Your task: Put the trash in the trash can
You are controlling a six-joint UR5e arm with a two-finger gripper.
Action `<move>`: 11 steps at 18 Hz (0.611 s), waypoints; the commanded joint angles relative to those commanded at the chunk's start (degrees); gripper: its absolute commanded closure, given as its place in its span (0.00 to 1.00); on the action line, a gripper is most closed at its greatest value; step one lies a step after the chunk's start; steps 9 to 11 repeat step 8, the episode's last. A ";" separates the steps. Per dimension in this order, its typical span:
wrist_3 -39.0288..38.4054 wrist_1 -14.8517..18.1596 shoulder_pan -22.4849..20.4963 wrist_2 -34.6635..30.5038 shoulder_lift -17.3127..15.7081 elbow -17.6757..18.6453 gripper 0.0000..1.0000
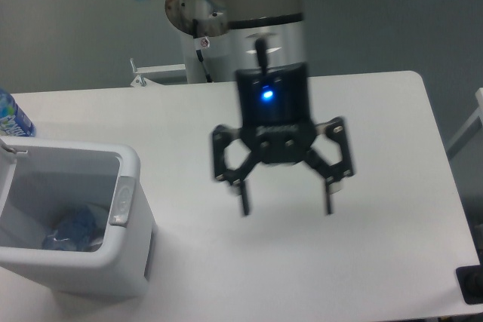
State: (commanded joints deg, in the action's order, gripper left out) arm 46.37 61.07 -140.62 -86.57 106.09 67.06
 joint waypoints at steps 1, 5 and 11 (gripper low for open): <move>2.21 1.41 -0.62 -0.09 -0.18 0.09 0.00; 4.16 1.95 -2.90 0.17 -2.20 1.93 0.00; 4.16 1.95 -2.99 0.35 -2.38 1.94 0.00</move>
